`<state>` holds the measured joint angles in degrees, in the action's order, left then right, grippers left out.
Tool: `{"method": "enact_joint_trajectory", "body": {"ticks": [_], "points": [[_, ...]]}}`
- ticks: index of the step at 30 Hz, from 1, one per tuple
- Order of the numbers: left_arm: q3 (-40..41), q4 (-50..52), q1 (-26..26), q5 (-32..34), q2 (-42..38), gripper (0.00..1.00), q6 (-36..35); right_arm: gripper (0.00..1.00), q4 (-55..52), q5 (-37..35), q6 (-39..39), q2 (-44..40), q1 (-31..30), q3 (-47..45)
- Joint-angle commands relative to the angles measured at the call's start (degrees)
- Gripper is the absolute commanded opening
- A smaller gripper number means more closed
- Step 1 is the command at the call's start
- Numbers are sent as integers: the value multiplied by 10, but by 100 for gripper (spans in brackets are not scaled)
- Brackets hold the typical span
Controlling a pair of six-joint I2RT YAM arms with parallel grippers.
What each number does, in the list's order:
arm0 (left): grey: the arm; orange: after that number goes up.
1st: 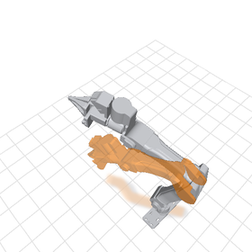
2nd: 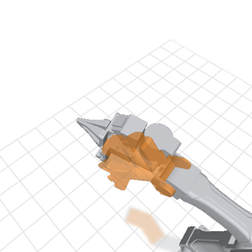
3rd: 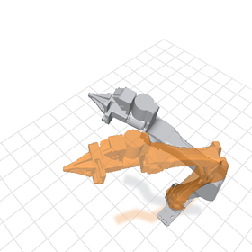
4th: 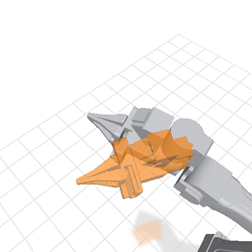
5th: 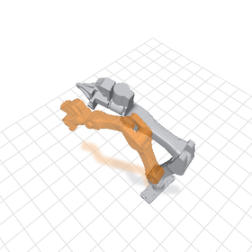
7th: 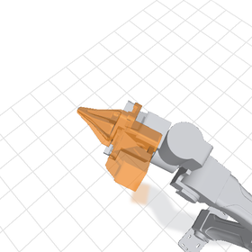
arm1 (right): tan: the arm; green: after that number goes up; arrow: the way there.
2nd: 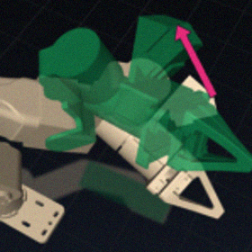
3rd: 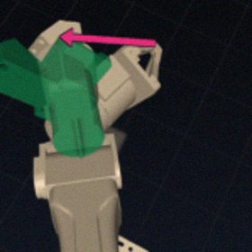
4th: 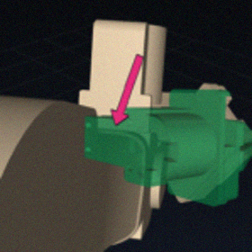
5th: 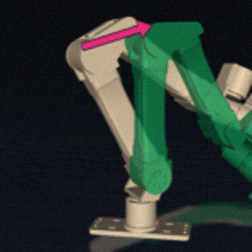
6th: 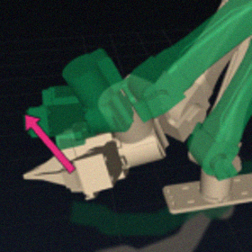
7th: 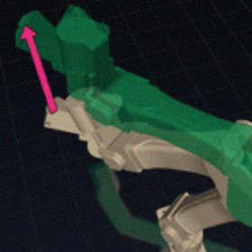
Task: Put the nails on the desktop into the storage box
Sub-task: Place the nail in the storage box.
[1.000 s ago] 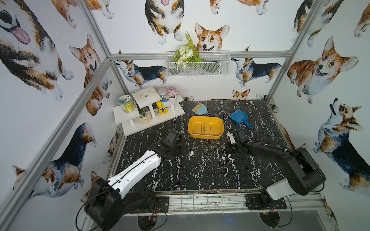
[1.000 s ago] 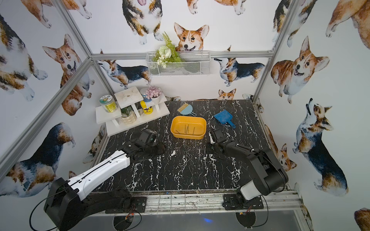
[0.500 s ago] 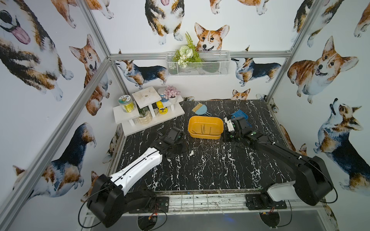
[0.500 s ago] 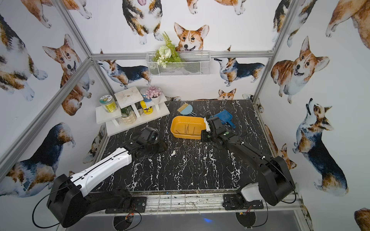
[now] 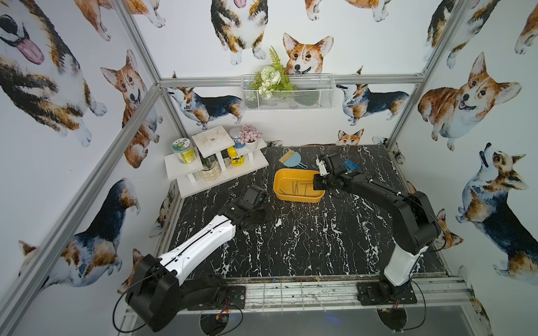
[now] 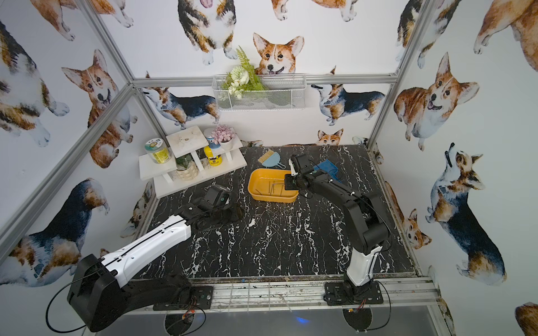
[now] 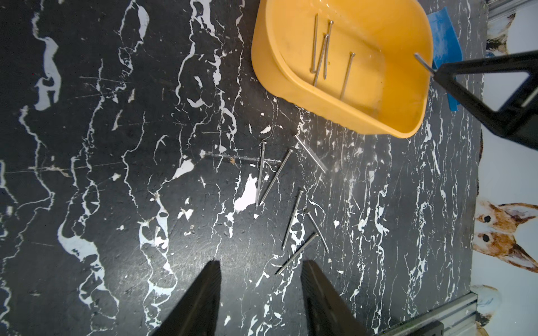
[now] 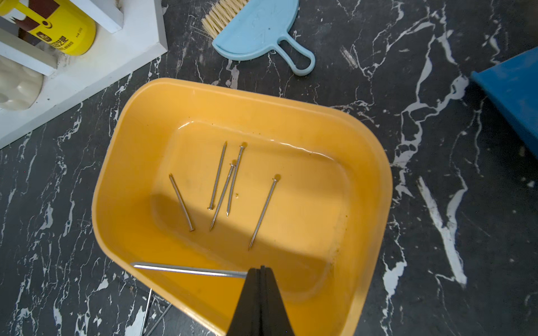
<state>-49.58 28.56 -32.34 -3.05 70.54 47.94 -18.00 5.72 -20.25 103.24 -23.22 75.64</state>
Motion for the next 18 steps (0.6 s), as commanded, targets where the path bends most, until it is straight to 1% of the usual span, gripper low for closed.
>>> {"method": "enact_joint_trajectory", "body": {"ticks": [1,4,9,14,18], "points": [[4,4,0,1,-6,51,-7,5,-10,-8,13,15,-1,21],[9,4,0,1,-11,51,-6,23,-13,-8,16,18,-1,32],[15,5,0,1,-21,51,-1,36,-20,-11,21,8,-1,34],[13,10,0,1,-28,51,2,37,-21,-5,20,-26,-4,11],[12,14,-2,4,-33,51,5,38,-15,-3,20,-70,-18,-29]]}}
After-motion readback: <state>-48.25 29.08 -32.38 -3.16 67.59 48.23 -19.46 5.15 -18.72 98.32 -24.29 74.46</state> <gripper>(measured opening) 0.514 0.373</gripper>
